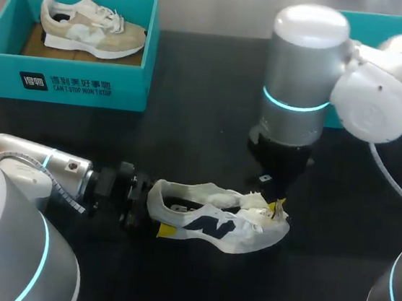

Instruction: Take the shoe out of the shoebox, open the shoe tongue, remove and reinsert the insole, then place the shoe into the shoebox

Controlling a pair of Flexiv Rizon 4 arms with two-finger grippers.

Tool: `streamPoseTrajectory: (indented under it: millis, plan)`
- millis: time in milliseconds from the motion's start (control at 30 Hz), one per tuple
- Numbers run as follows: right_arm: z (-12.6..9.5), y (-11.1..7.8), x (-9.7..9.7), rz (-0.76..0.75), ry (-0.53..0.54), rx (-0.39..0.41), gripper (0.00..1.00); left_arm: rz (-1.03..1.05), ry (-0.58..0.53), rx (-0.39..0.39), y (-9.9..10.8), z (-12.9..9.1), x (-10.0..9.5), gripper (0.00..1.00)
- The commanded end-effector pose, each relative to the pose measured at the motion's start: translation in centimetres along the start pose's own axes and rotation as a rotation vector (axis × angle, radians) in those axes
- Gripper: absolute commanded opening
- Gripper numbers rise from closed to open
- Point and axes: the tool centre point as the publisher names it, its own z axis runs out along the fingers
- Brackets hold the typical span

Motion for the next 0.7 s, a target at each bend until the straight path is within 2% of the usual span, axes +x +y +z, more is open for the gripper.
streamPoseTrajectory:
  millis: [33, 100, 133, 233, 400, 533, 667, 700]
  plan:
    - [0.6, -0.8, -0.9, 0.036, 0.106, -0.027, 0.00, 0.000, 0.004, -0.003, 0.2, 0.2, -0.1, 0.00]
    - [0.8, -1.0, -1.2, 0.062, 0.119, -0.047, 0.01, 0.000, 0.004, -0.003, 0.2, 0.2, -0.1, 0.00]
    - [1.0, -1.1, -1.3, 0.076, 0.114, -0.045, 0.08, 0.000, 0.004, -0.003, 0.2, 0.2, -0.1, 0.00]
    - [1.3, -1.2, -1.8, 0.095, 0.117, -0.049, 0.17, 0.000, 0.004, -0.003, 0.2, 0.2, -0.1, 0.00]
    - [1.8, -1.4, -2.3, 0.115, 0.117, -0.059, 0.20, 0.000, 0.004, -0.003, 0.2, 0.2, -0.1, 0.00]
    - [1.9, -1.4, -2.5, 0.139, 0.106, -0.058, 0.29, 0.000, 0.004, -0.003, 0.2, 0.2, -0.1, 0.00]
    - [2.0, -1.5, -2.6, 0.186, 0.077, -0.059, 0.50, 0.000, 0.004, -0.003, 0.2, 0.2, -0.1, 0.00]
    - [2.0, -1.5, -2.7, 0.192, 0.077, -0.063, 0.66, 0.000, 0.004, -0.003, 0.2, 0.2, -0.1, 0.00]
